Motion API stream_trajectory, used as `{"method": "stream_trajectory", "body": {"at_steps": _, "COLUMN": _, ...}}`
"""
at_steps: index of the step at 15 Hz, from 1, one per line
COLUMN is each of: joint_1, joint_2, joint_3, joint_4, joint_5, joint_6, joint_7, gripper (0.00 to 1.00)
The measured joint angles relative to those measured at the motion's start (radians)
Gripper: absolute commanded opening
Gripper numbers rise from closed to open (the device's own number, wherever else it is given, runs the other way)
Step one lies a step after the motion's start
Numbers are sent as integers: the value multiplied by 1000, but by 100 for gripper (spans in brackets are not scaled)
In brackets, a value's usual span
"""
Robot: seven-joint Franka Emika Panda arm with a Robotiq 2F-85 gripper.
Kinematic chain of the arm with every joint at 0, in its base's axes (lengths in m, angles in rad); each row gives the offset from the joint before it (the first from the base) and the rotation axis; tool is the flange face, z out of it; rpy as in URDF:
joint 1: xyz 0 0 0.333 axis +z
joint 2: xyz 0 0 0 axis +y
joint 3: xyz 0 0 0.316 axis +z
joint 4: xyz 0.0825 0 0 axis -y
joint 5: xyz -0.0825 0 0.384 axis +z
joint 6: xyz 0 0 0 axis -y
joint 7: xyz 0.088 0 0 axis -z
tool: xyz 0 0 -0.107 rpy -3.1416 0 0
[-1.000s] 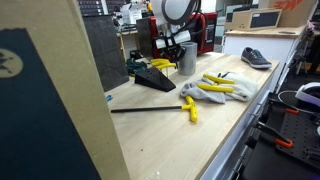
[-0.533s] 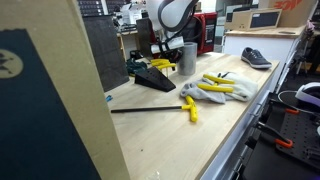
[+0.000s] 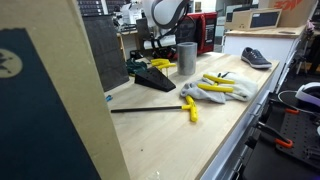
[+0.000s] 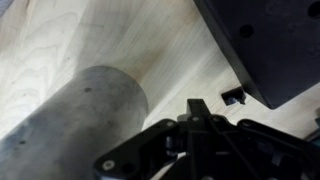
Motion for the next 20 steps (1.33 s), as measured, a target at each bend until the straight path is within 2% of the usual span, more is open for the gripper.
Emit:
{"method": "stream_trajectory", "body": {"at_steps": 8, "joint_1": 17, "joint_2": 44, "joint_3": 28, "joint_4": 79, "joint_5": 103, "joint_6": 0, "joint_7": 0, "gripper": 0}}
{"method": "stream_trajectory", "body": {"at_steps": 20, "joint_1": 62, "joint_2": 74, "joint_3": 52, "joint_4": 130, "joint_5": 120, "joint_6": 2, "joint_7": 0, "gripper": 0}}
